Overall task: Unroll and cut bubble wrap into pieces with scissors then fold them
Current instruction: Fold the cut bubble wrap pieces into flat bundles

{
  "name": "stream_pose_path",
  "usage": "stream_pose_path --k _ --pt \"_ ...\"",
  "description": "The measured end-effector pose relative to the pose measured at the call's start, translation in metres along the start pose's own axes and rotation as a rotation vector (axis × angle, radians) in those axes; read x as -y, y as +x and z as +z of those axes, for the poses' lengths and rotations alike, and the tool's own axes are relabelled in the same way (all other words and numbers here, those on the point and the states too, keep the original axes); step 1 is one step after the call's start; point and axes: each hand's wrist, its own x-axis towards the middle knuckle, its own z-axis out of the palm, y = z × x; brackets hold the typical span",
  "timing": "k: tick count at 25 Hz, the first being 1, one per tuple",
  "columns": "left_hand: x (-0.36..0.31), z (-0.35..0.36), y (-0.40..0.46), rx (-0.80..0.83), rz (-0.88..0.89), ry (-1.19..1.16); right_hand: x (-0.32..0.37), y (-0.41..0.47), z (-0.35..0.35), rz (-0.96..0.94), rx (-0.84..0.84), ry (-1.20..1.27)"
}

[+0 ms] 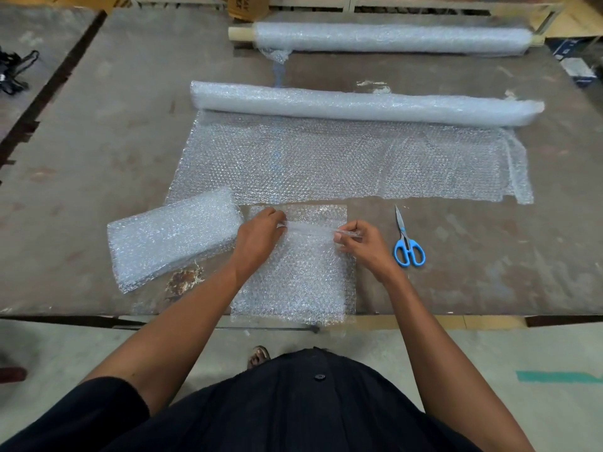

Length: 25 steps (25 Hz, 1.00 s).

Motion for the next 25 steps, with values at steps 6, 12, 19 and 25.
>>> stream_pose_path --k 6,12,19,25 --pt "0.014 -0.003 -0.011 -0.004 -0.057 0.084 0.006 -0.01 -0.007 -0.08 -0.035 -0.107" --pt "0.011 -0.01 -0.016 -0.013 0.007 0.082 -0.004 -0.023 -0.008 -0.104 -0.001 -0.127" --pt "0.005 -0.018 -0.072 -0.107 -0.059 -0.206 -0.016 -0.05 -0.012 -0.19 -0.121 -0.186" --pt "0.006 -0.011 -0.137 -0.101 0.078 -0.075 -0.042 -0.078 -0.017 -0.194 -0.22 -0.327"
